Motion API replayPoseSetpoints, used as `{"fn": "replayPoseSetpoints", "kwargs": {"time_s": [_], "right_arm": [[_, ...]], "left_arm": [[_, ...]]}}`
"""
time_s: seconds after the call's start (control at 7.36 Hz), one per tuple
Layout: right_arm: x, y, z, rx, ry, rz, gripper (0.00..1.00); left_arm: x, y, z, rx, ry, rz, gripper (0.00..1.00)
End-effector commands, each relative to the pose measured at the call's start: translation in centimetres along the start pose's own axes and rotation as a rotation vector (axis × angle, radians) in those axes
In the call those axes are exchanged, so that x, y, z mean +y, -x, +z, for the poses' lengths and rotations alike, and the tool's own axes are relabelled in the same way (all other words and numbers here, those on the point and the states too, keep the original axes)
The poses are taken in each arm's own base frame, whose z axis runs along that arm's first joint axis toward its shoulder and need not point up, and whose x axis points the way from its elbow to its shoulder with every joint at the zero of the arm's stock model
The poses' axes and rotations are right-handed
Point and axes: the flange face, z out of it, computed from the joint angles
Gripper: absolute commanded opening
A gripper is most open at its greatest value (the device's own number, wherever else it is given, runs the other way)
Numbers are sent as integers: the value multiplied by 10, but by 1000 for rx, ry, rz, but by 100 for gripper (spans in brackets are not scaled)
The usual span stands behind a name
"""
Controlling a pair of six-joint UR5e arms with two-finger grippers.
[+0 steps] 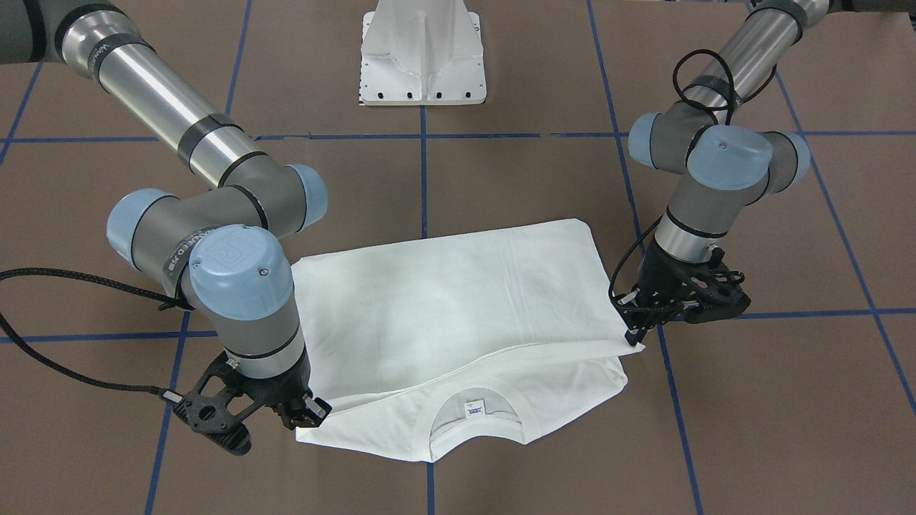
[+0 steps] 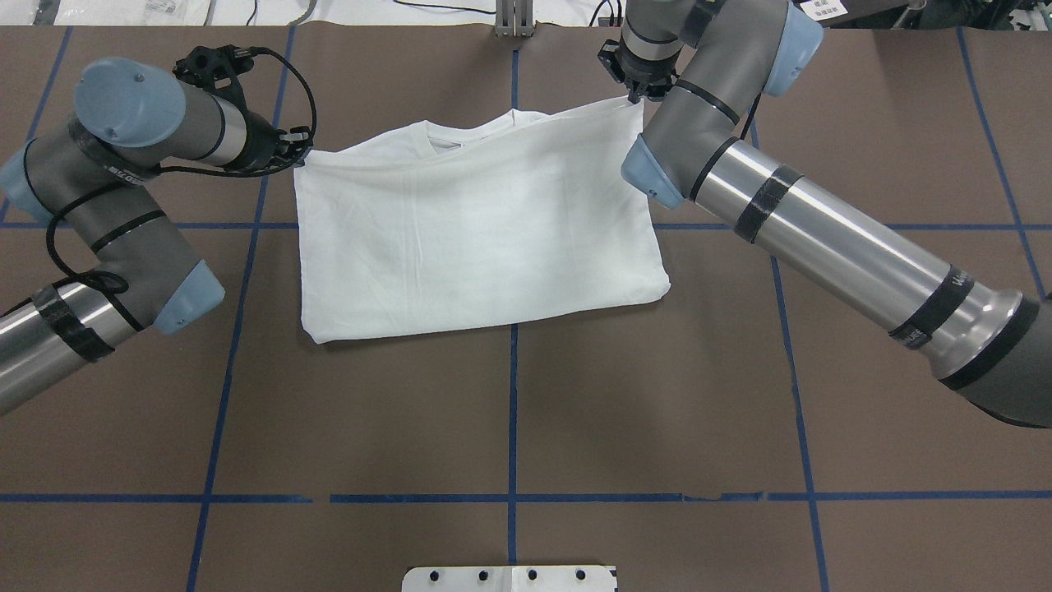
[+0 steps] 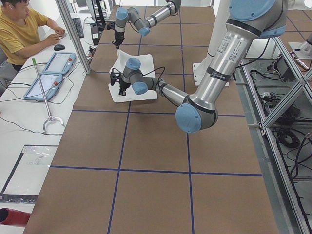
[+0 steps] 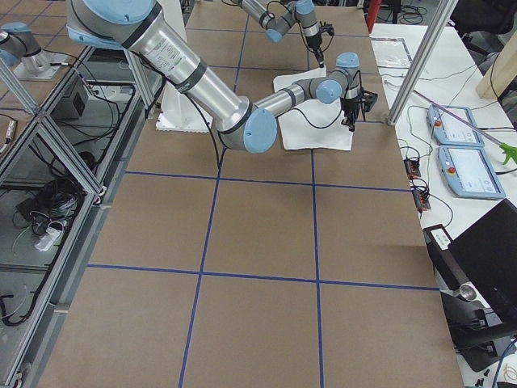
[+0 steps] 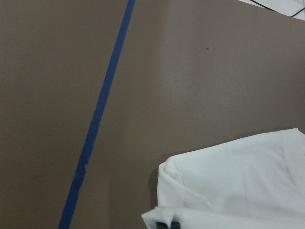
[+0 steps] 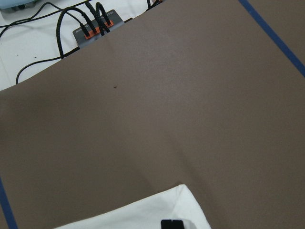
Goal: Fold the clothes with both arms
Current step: 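Lay the hem down near the collar and open both grippers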
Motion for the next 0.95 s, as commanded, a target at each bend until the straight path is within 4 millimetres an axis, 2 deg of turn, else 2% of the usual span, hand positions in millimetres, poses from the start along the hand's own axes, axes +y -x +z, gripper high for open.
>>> {"fn": "replayPoseSetpoints", "kwargs": {"time_s": [0.0, 0.14, 0.41, 0.54, 0.68, 0.81], "right_arm": [[-8, -19, 12, 22, -3, -7, 0], [-8, -19, 12, 21, -3, -9, 0], [-2, -11, 8, 12, 0, -11, 0], [3, -10, 10, 11, 0, -16, 0], [3, -9, 9, 7, -2, -1, 6], [3, -9, 9, 4, -2, 0, 54]], "left_arm": [[-10, 4, 9, -17, -9, -13, 0], [-21, -9, 19, -31, -37, -12, 0], [-22, -6, 24, -43, -40, -15, 0], [-22, -5, 26, -46, -40, -16, 18], [-21, -4, 27, -47, -38, -14, 31], [-21, -5, 26, -43, -39, -13, 35]]}}
